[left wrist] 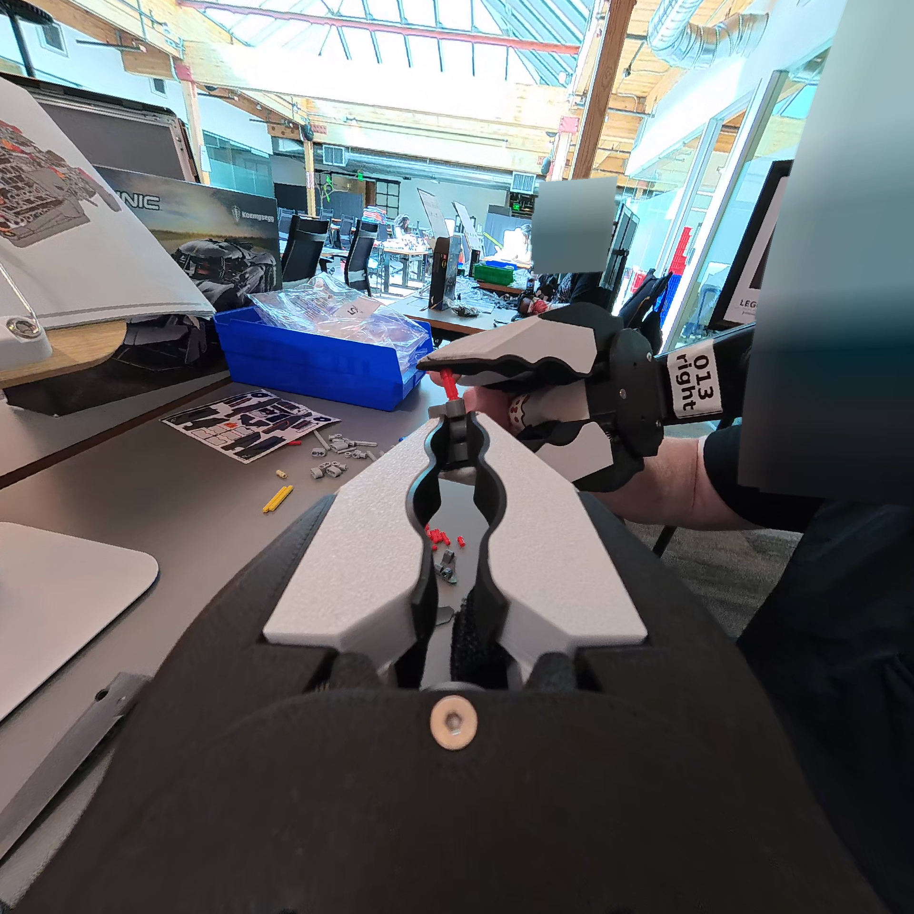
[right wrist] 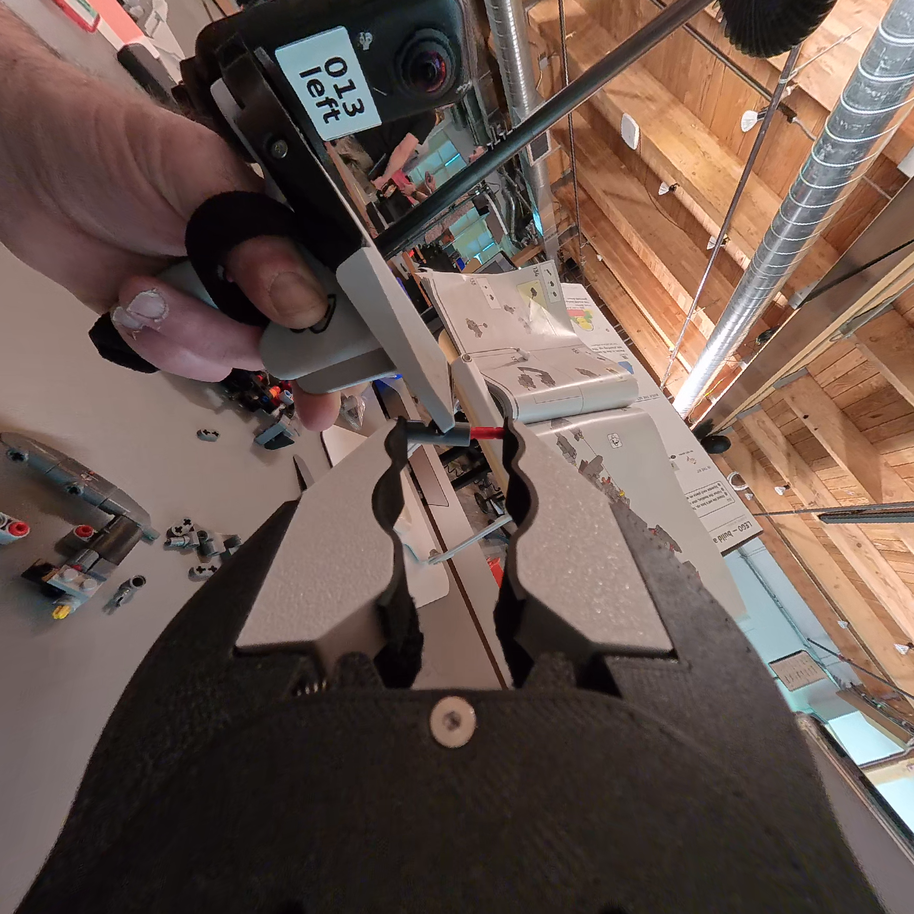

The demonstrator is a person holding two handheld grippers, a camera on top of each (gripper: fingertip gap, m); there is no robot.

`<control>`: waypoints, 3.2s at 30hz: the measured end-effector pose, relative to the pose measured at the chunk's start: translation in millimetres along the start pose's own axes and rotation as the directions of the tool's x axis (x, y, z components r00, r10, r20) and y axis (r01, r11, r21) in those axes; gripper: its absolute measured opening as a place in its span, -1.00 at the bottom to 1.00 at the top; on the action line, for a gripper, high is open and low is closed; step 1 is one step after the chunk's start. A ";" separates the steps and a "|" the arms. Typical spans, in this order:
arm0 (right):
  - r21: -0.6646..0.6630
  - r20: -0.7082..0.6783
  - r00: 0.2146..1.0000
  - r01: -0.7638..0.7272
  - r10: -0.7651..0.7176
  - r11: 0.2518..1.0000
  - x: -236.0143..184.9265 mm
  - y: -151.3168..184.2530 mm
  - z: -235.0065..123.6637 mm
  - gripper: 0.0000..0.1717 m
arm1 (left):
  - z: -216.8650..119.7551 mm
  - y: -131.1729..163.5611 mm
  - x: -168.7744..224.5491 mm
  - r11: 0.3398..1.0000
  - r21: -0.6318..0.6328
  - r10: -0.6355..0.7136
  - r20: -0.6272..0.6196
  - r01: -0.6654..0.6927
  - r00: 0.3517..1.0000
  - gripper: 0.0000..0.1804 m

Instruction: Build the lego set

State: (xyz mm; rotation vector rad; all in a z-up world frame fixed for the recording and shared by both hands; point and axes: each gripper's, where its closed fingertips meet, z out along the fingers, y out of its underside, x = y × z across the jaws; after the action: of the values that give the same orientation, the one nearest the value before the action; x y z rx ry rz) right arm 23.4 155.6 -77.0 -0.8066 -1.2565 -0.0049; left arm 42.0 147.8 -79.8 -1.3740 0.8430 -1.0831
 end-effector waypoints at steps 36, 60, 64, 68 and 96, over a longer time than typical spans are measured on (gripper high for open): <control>-0.071 -0.084 0.981 0.169 -0.175 0.983 -0.8 5.6 3.4 -0.59 | -0.3 3.3 -6.3 0.999 0.008 -0.043 0.018 0.043 0.999 -0.95; -0.103 -0.040 0.983 0.174 -0.179 0.979 15.2 10.8 24.5 -0.58 | -0.5 -13.3 -26.9 0.996 0.042 -0.087 0.046 0.085 0.995 -0.94; -0.086 -0.030 0.977 0.207 -0.210 0.975 21.8 6.8 32.0 -0.57 | -3.2 -22.3 -30.4 0.993 0.058 -0.103 0.050 0.100 0.993 -0.95; -0.070 -0.043 0.977 0.204 -0.207 0.976 25.0 4.4 38.0 -0.58 | -6.9 -27.3 -34.6 0.991 0.074 -0.117 0.061 0.113 0.991 -0.95; -0.121 -0.076 0.956 0.272 -0.282 0.955 22.2 14.6 47.7 -0.61 | -8.6 -22.2 -47.7 0.980 0.106 -0.178 0.088 0.169 0.980 -0.95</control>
State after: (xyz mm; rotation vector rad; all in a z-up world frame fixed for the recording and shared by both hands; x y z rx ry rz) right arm -2.7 201.3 -62.4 -0.7093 -1.2801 -0.3380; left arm 16.4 192.1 -64.7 -1.4249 0.5995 -1.1661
